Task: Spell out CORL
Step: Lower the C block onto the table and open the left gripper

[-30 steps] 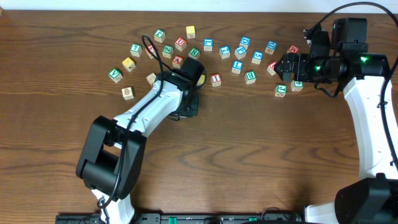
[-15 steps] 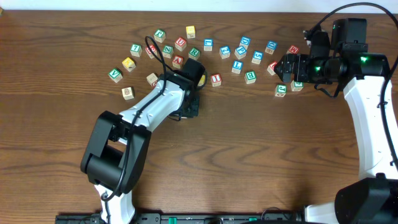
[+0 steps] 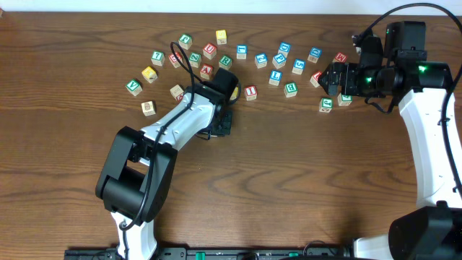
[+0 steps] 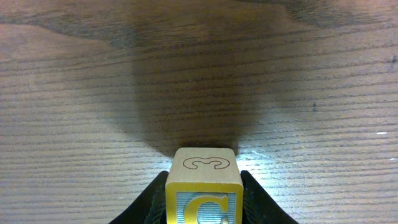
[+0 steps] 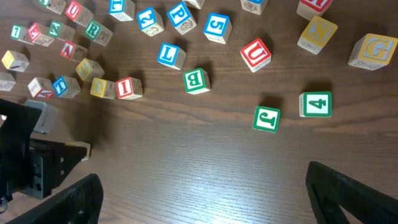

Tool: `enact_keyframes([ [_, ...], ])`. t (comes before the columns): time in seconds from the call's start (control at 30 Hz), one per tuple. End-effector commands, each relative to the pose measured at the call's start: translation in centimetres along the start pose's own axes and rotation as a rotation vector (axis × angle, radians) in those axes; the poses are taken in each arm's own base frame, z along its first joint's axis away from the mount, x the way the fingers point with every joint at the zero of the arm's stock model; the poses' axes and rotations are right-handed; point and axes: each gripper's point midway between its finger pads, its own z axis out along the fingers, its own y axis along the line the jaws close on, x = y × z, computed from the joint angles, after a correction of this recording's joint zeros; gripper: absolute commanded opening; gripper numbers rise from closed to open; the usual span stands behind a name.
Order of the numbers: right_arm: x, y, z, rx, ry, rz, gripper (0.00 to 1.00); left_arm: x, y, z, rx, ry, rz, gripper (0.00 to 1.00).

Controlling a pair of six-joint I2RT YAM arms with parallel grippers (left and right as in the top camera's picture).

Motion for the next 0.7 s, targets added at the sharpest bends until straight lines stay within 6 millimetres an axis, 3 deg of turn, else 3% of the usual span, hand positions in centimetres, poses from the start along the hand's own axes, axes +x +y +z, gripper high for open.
enact_keyframes([
  [0.0, -0.56, 0.25, -0.50, 0.000, -0.017, -0.007, 0.99, 0.41, 0.08, 0.89, 0.007, 0.026, 0.022, 0.29],
  [0.67, -0.55, 0.25, -0.50, -0.001, -0.016, 0.000, 0.99, 0.31, 0.76, 1.33, 0.045, 0.050, -0.018, 0.29],
])
